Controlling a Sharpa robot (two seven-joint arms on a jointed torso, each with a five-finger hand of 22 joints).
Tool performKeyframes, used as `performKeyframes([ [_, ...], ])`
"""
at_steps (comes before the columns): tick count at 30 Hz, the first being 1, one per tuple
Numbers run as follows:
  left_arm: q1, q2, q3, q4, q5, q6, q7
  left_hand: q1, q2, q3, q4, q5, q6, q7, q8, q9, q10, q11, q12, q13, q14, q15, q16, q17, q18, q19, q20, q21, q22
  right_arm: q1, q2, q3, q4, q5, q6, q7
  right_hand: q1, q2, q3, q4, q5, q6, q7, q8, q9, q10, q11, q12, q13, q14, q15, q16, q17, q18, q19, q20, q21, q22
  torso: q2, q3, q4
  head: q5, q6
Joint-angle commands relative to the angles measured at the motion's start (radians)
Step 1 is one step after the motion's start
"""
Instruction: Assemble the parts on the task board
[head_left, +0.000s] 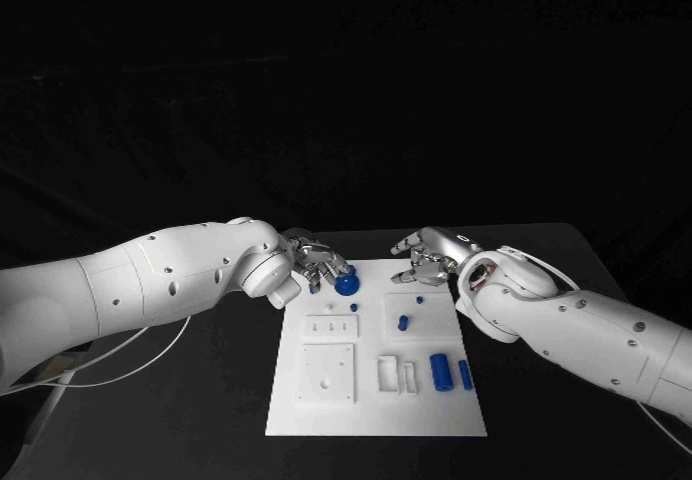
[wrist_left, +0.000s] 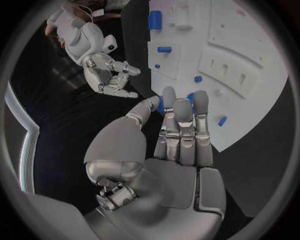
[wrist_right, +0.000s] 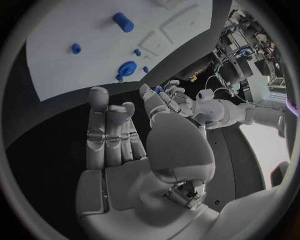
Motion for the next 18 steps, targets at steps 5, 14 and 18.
performKeyframes([
  [5,0.0,-0.014,-0.003,0.017,-0.054,0.011,-0.024,-0.024,0.013,0.02,0.003,0.003,0.149,-0.105,0.003,0.159,0.049,-0.009,0.041,0.014,0.013,-0.005,0.016,0.016,-0.013,0.006,-0.007,0.003,-0.002,0.006,-0.07,0.027,-0.005,0.175,-0.036,0.071,-0.024,0.011,-0.005,0.005,0.044,0.001,0.001,-0.004,-0.001,-0.009,-0.004,-0.004,-0.012,-0.018,-0.003,-0.043,-0.035,0.013,0.011,0.007,-0.077,0.015,-0.004,-0.0008,-0.0023,0.007,-0.008],
  [14,0.0,-0.03,-0.025,0.046,-0.111,0.006,-0.044,-0.071,0.01,0.07,-0.018,0.004,0.181,-0.121,0.01,0.231,0.051,-0.02,0.125,0.04,0.029,-0.013,0.063,0.065,-0.013,0.018,-0.014,0.022,0.013,0.016,-0.104,0.05,-0.039,0.279,-0.036,0.092,-0.027,0.02,-0.029,0.005,0.066,0.007,0.0,-0.004,-0.001,-0.009,-0.004,-0.001,-0.018,-0.019,-0.003,-0.047,-0.047,0.011,0.017,0.006,-0.096,0.01,-0.005,0.005,-0.0033,0.009,-0.02],
  [18,-0.003,-0.032,-0.029,0.052,-0.146,-0.002,-0.061,-0.074,0.009,0.069,-0.019,0.008,0.192,-0.128,0.022,0.267,0.05,-0.027,0.168,0.053,0.046,-0.019,0.105,0.11,-0.013,0.032,-0.018,0.029,0.022,0.018,-0.106,0.059,-0.054,0.303,-0.037,0.095,-0.027,0.022,-0.03,0.002,0.085,0.008,0.001,-0.003,-0.001,-0.01,-0.005,-0.002,-0.019,-0.019,-0.003,-0.047,-0.048,0.011,0.018,0.006,-0.099,0.011,-0.005,0.0042,-0.0027,0.01,-0.027],
])
